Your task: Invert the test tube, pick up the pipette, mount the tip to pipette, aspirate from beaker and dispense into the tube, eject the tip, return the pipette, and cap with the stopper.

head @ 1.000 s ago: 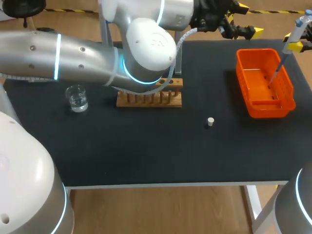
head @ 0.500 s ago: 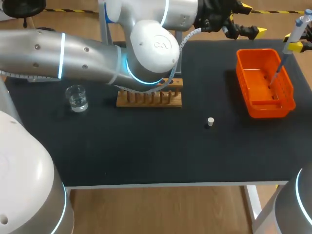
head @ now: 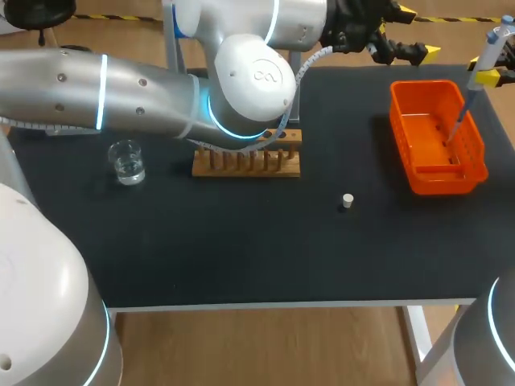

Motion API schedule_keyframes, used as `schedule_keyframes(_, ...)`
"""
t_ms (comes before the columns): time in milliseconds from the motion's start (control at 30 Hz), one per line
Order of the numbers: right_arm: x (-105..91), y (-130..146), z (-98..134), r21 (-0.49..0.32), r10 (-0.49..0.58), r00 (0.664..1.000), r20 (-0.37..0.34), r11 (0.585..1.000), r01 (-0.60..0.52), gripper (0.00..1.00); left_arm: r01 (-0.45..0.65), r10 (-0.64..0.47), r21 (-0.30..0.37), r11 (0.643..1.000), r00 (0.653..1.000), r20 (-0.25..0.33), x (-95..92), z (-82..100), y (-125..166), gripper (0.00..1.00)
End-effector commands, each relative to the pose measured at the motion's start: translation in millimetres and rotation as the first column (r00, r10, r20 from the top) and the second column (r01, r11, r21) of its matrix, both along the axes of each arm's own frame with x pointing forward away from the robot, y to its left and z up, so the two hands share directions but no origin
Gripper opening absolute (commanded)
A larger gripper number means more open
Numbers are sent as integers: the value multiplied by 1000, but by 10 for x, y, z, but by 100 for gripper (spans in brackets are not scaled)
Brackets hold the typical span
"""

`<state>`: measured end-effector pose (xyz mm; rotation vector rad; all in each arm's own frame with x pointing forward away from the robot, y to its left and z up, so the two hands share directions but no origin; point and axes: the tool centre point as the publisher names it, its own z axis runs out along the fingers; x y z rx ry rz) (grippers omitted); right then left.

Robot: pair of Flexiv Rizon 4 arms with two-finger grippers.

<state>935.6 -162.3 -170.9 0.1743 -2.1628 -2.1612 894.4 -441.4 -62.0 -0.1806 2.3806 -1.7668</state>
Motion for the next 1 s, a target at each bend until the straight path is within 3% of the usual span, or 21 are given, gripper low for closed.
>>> schedule_keyframes(33,-7,-5,6,1,-3,1000,0,1000,3,0,3,-3,0,1000,1000,-1,7,0,-7,100)
schedule_keyframes(1000,-11,-22,19,3,-14,1000,5,1000,14,0,-2,2,-6,1000,1000,-9,63,-37,-80,100)
